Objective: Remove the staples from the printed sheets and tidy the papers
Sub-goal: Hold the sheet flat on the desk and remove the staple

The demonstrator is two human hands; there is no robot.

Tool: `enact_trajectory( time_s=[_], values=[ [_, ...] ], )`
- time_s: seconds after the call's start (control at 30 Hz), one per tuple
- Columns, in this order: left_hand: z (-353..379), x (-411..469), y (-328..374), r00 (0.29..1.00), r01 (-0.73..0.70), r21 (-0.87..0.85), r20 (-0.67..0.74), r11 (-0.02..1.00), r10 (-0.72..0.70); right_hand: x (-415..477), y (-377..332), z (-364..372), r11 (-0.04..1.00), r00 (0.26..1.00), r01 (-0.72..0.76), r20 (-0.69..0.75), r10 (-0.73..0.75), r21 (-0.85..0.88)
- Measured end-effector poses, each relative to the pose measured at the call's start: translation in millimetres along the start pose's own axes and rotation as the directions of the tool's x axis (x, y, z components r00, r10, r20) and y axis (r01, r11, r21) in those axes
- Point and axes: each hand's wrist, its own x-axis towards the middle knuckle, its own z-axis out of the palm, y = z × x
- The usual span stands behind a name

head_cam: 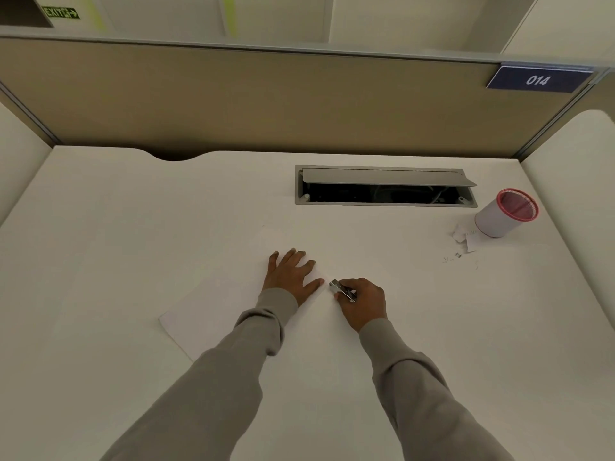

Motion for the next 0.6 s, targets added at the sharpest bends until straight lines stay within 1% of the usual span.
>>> enact_trajectory(
  time_s=[0.13, 0.33, 0.6],
  values=[
    [1, -1, -2, 0.999, 0.024, 0.021, -0.046, 0.999, -0.023, -1, -1, 0, 1.0, 1.0, -0.009, 0.004, 0.009, 0.009],
    [0, -4, -9, 0.983, 0.124, -0.006, -0.138, 0.992, -0.124, -1, -5, 2, 1.0, 1.0, -0.011, 0.019, 0.01, 0.01],
    [-3, -9, 0, 0.937, 0.323, -0.056, -0.118, 0.945, -0.328, 0, -16, 6, 1.0, 0.999, 0.014, 0.03, -0.014, 0.001]
  ],
)
